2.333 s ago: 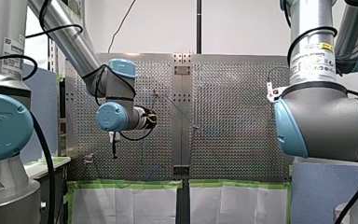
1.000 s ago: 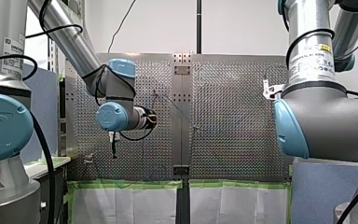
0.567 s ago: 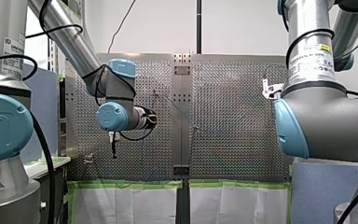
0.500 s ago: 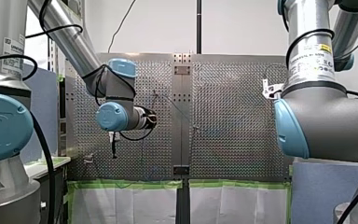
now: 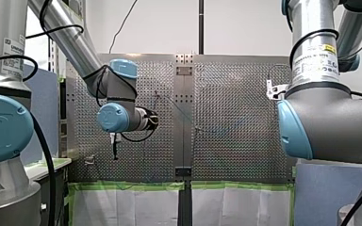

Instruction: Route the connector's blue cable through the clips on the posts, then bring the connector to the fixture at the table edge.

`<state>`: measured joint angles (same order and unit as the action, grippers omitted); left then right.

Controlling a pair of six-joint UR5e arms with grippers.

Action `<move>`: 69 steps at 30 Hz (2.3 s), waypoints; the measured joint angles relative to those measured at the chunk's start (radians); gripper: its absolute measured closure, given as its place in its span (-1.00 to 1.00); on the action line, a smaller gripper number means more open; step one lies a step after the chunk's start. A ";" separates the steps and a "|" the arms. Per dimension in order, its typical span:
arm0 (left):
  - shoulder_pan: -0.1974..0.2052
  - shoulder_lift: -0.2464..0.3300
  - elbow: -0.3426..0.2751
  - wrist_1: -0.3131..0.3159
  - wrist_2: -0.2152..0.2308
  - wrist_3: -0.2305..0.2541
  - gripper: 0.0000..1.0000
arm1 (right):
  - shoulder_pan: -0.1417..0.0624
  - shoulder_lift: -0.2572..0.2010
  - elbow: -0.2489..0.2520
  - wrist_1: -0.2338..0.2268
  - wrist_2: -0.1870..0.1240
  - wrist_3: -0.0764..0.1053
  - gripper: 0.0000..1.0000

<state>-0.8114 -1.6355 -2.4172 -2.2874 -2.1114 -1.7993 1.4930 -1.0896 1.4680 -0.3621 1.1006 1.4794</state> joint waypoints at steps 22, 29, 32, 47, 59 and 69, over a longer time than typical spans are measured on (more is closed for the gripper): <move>0.000 0.000 0.000 -0.002 -0.003 0.000 -1.00 | -0.004 0.002 0.014 -0.017 -0.016 -0.023 1.00; 0.000 0.000 0.000 -0.003 -0.002 0.000 -1.00 | -0.006 0.003 0.015 -0.018 -0.016 -0.023 1.00; -0.001 0.000 0.000 -0.003 -0.002 0.000 -1.00 | -0.007 0.004 0.015 -0.021 -0.016 -0.021 1.00; -0.004 0.000 0.000 -0.005 -0.005 0.000 -1.00 | -0.012 0.008 0.015 -0.054 -0.021 -0.008 1.00; -0.003 0.000 0.000 -0.005 -0.005 0.000 -1.00 | -0.012 0.015 0.015 -0.046 -0.022 -0.013 1.00; -0.003 0.000 0.000 -0.006 -0.003 0.000 -1.00 | -0.012 0.019 0.016 -0.046 -0.022 -0.013 1.00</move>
<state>-0.8147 -1.6355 -2.4173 -2.2929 -2.1148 -1.7993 1.4808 -1.0708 1.4838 -0.4076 1.0785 1.4661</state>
